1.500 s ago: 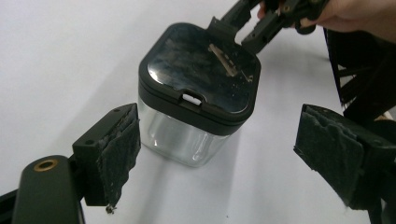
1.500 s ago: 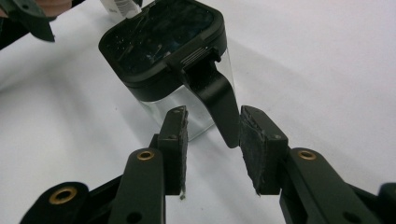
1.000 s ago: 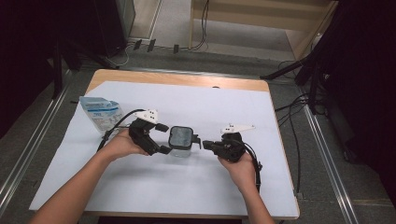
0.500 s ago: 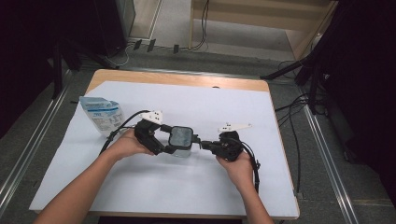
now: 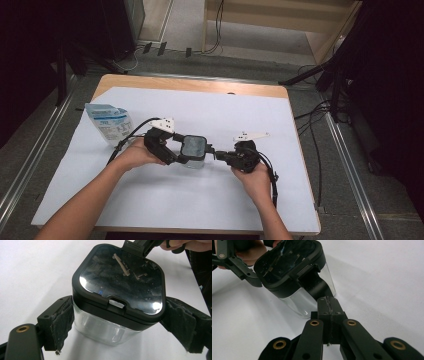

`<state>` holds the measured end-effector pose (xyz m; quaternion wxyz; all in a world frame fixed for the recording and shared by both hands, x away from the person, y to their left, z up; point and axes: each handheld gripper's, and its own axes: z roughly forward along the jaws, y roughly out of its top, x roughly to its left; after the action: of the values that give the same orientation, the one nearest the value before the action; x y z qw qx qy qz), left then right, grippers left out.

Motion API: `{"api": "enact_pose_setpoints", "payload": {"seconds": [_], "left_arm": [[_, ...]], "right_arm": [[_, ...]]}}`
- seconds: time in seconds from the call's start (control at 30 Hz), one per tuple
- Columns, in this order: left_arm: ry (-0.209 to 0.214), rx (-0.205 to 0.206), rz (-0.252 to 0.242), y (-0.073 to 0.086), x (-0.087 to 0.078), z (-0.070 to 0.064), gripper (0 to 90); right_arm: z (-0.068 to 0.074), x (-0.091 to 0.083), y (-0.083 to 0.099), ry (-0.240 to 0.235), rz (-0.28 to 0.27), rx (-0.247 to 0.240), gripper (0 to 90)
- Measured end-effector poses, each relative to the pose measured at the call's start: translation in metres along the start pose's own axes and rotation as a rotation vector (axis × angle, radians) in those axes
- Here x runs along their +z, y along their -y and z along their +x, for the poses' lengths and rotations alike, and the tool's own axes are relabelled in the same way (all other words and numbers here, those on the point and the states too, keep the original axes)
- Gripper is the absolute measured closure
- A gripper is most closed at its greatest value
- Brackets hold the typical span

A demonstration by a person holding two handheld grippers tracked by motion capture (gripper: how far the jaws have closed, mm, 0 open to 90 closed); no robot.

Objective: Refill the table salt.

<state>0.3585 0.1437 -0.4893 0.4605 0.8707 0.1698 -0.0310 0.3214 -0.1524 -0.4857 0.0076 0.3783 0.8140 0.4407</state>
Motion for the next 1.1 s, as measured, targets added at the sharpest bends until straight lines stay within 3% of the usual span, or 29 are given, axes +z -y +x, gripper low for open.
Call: {"api": "enact_pose_setpoints", "payload": {"seconds": [0.2, 0.37, 0.73, 0.93, 1.1], "left_arm": [[0.010, -0.012, -0.027, -0.005, -0.006, 0.000, 15.8], [-0.009, 0.026, 0.009, -0.012, -0.004, -0.003, 14.9], [0.002, 0.042, 0.051, -0.004, 0.008, 0.002, 12.3], [-0.001, 0.047, 0.028, -0.006, 0.006, 0.000, 12.0], [-0.005, 0.061, 0.039, -0.010, 0.003, -0.001, 13.0]], "right_arm": [[-0.001, 0.000, 0.000, -0.004, 0.006, 0.002, 90.0], [-0.002, 0.001, -0.001, -0.005, 0.009, 0.004, 90.0], [-0.001, 0.001, 0.000, -0.005, 0.011, 0.007, 90.0], [-0.001, 0.001, 0.000, -0.005, 0.009, 0.009, 90.0], [-0.001, 0.001, 0.000, -0.005, 0.008, 0.011, 90.0]]}}
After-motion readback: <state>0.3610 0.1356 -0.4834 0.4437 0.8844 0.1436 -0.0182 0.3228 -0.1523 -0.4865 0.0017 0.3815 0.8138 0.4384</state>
